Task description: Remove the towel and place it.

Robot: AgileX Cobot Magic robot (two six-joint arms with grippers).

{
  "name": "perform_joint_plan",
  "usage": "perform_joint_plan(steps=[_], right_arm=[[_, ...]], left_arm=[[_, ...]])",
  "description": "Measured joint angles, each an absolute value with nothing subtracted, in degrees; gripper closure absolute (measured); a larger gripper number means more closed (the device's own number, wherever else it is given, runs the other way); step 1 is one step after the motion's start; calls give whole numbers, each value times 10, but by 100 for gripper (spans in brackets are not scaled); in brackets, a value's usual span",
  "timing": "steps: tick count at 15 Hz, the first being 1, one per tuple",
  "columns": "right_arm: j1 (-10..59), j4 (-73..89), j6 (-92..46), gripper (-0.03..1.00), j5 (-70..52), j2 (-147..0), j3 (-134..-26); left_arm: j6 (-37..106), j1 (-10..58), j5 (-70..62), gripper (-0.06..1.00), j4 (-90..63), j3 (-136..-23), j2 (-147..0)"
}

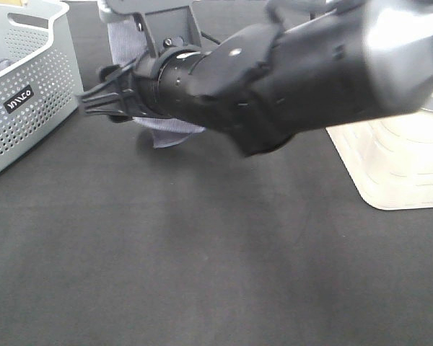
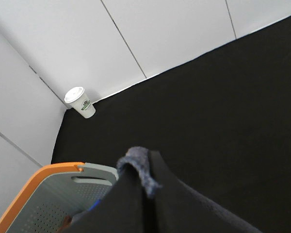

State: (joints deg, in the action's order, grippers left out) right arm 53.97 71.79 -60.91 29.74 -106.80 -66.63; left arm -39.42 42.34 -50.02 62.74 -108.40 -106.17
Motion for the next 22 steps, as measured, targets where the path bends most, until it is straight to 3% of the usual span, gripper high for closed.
perform_joint_plan(steps=[2,4,8,14,19,22], right_arm=[[542,885,-743,27,365,-1102,-704],[547,945,-790,27,378,-1140,-744],[585,938,-779,27,378,-1189,-819],[590,869,-686,27,361,-1240,-885],[590,863,-658,27,386,-1293,-924],[590,827,-692,27,461,-1316,-926]], left_arm=[[-405,423,-509,94,623,-1084,-1079],[-414,423,-510,94,617,-1084,-1089],[-415,423,-511,94,612,-1084,-1104],[-413,423,-510,94,607,-1145,-1105],[-404,423,-493,94,580,-1179,-1105],[-399,423,-489,94,578,-1183,-1105]])
